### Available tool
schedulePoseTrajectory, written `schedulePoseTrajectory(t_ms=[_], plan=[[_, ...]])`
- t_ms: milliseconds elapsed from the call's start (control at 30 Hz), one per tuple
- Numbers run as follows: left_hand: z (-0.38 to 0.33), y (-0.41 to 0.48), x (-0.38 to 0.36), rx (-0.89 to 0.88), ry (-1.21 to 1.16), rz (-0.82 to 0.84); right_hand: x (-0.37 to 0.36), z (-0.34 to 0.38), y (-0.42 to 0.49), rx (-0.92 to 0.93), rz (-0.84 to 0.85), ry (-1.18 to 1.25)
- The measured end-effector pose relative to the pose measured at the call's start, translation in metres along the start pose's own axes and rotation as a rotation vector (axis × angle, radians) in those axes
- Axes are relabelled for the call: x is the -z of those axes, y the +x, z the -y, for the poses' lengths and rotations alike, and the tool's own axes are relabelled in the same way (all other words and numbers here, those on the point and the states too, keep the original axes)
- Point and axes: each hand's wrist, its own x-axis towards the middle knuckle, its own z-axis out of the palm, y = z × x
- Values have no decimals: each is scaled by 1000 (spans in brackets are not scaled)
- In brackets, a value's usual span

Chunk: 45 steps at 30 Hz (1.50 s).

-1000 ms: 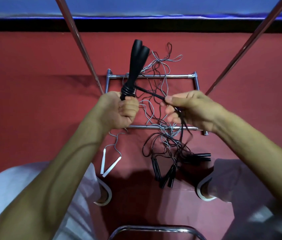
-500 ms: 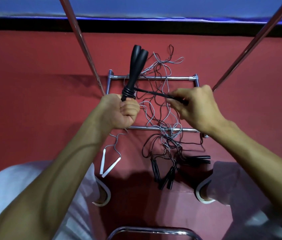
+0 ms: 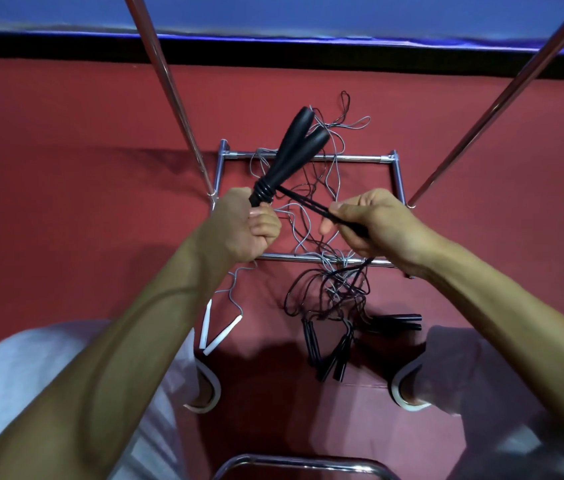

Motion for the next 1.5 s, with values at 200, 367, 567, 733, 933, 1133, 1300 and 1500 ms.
schedulePoseTrajectory(t_ms=[200,367,567,733,933,1133,1300,1500], plan=[[7,7,-7,-485,371,-196,-6,6,-1,28,15,111],[8,9,-8,-934,891,-608,-23,1,-6,-106,98,351],[20,13,-9,-1415,1313,-734,-11,11,-5,-312,294,631],[21,12,-9,-1335,1519,-718,-5,9,-1,-403,331,611],[19,3,-11,-1125,1690,-729,-3,15,-9,-217,105,16],[15,3,-4,-885,1807,-620,3,13,-13,267,93,-670],[8,2,-6,-783,1712,-307,21,13,-13,318,153,-701],[0,-3,-5,-946,1516,125,20,-4,-4,142,66,-283]])
